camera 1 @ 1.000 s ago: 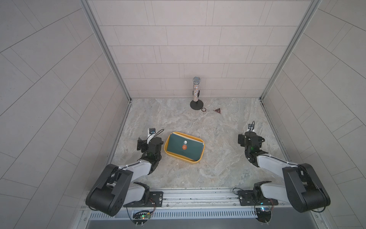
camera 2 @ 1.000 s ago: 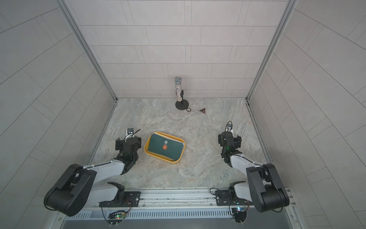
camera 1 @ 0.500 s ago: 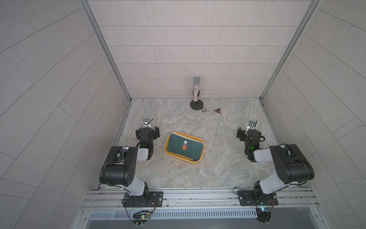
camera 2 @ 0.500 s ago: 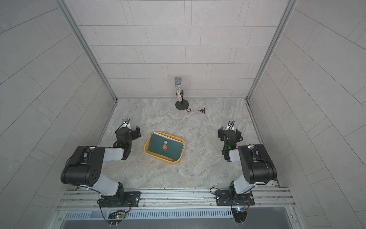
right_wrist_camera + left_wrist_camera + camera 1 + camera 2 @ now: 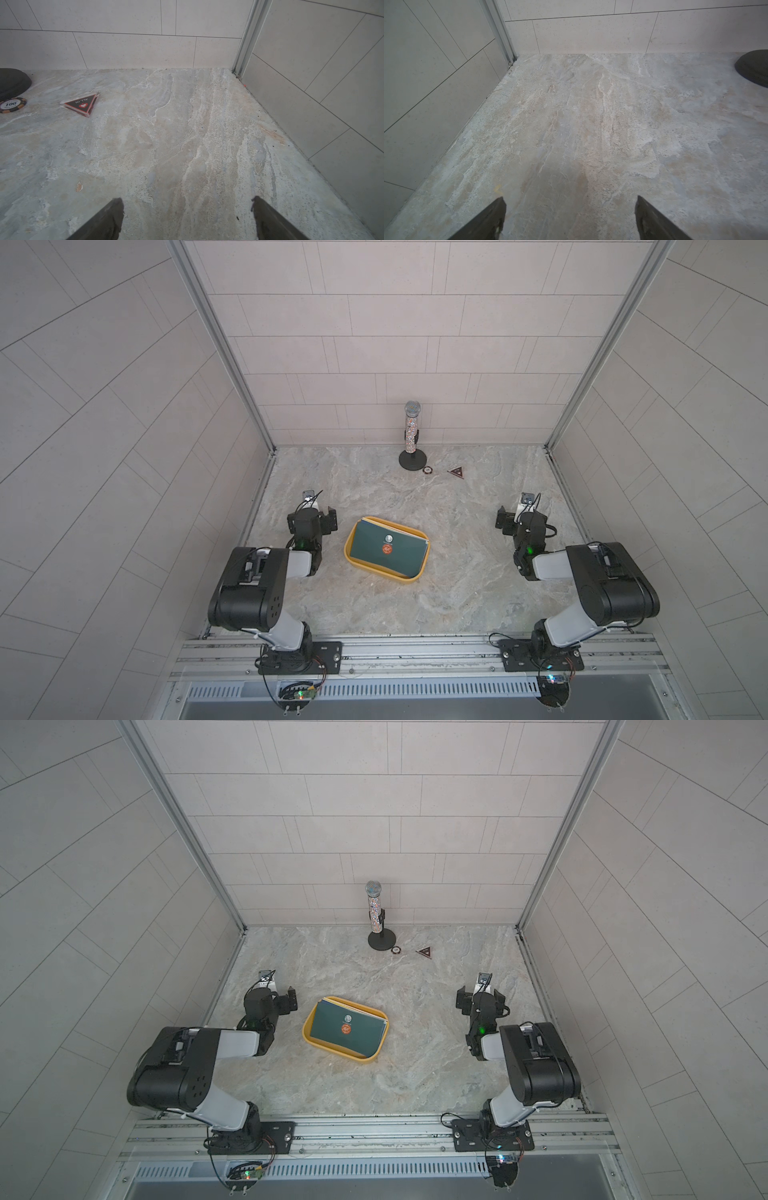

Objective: Put the sealed envelopes into the storage box
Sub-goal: Reset both arms

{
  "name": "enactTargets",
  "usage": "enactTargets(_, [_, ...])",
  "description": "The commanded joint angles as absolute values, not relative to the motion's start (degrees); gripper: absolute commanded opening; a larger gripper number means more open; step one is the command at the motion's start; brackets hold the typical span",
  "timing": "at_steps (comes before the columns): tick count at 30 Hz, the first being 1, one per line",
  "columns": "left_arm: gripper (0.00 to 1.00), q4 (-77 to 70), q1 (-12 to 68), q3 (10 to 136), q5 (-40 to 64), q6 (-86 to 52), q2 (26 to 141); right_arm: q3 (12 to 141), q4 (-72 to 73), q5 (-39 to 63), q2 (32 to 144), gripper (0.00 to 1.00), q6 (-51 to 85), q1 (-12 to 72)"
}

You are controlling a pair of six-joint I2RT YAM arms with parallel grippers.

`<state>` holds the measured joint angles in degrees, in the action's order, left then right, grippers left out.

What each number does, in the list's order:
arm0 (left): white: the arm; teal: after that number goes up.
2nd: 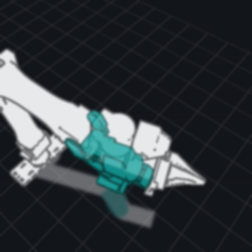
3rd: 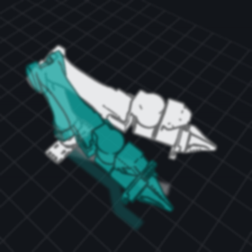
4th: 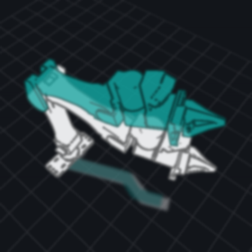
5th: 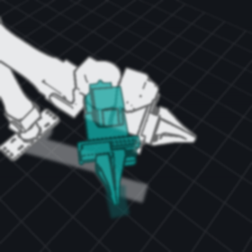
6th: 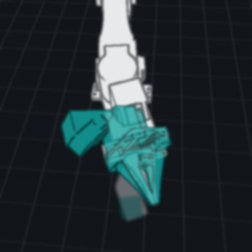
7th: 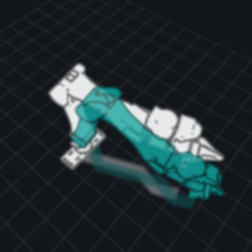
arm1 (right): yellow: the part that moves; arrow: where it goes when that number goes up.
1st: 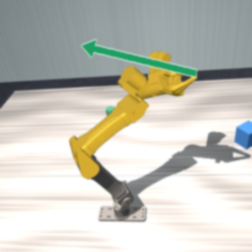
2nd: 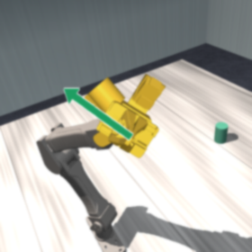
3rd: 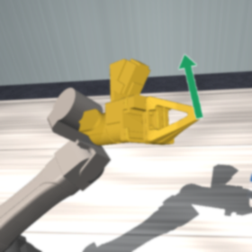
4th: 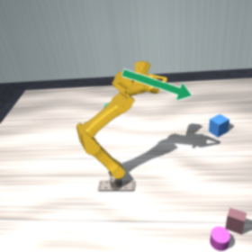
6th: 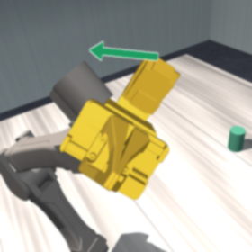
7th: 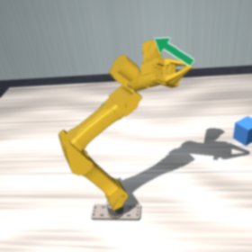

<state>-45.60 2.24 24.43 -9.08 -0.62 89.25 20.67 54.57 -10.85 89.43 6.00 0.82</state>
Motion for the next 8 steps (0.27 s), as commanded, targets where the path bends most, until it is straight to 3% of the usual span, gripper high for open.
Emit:
enactTargets(1, [1.0,-45.95,1.93,24.68,-8.79,-0.96,89.14,20.56,54.81,-10.9,89.44,1.0,5.96,0.7])
enactTargets(8, [1.0,-46.09,1.93,24.46,-9.05,-1.29,88.98,20.51,55.06,-10.9,89.55,1.0,5.71,0.7])
